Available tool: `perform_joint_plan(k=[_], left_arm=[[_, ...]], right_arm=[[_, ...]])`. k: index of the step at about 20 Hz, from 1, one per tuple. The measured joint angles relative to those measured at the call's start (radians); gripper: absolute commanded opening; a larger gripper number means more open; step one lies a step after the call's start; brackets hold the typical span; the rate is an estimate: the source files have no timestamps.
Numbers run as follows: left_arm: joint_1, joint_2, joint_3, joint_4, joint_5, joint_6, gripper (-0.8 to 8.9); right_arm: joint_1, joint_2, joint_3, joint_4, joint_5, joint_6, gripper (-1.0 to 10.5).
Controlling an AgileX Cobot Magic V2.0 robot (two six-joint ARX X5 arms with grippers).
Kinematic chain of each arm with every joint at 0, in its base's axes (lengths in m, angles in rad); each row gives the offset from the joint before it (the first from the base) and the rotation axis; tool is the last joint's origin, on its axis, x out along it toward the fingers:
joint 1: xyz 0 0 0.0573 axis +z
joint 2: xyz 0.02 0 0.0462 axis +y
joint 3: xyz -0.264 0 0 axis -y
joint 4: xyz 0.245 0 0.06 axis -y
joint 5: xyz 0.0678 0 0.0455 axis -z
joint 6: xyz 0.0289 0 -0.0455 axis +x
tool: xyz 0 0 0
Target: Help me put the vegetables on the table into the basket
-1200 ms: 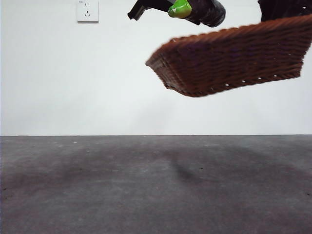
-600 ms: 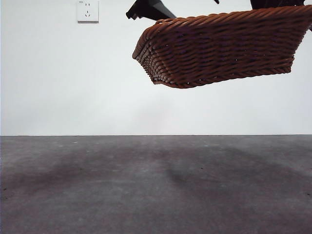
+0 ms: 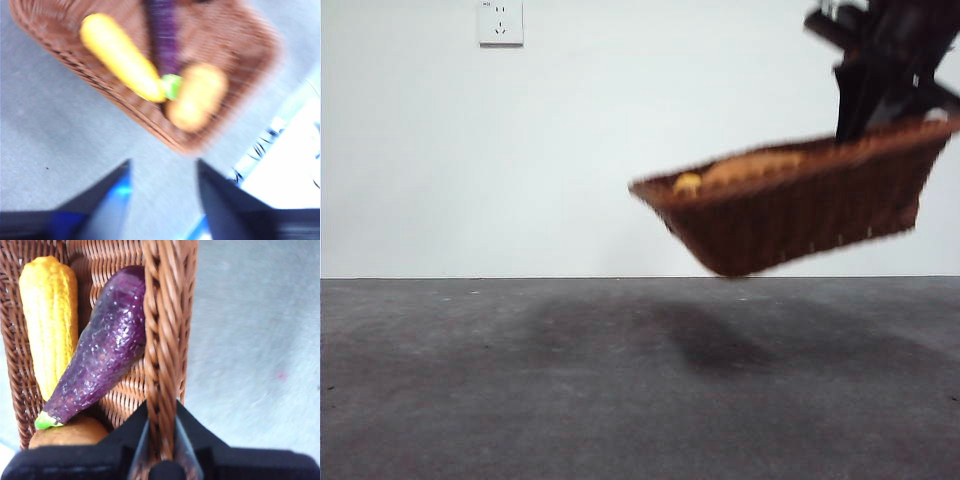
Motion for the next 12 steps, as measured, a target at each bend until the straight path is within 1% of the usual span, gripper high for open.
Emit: perform_joint_plan(k=[3, 6, 8, 12], left_arm=[[-0.062, -0.134, 0.000, -0.013, 0.000, -0.002, -0.05], [-0.140, -0.247, 0.000, -0.013, 0.000, -0.047, -0.05], [-0.202, -0.305, 0.000, -0.013, 0.000, -0.085, -0.05], [-0.322, -0.373, 0.000, -0.013, 0.000, -0.165, -0.05]], right_arm=[[-0.054, 0.109, -0.003, 0.040, -0.004, -0.034, -0.2], [-0.137, 0.192, -0.003, 0.078, -0.049, -0.047, -0.2], [-0.175, 0.228, -0.003, 0.095, -0.050, -0.062, -0.2], [-0.181, 0.263, -0.003, 0.170, -0.119, -0.084, -0.2]])
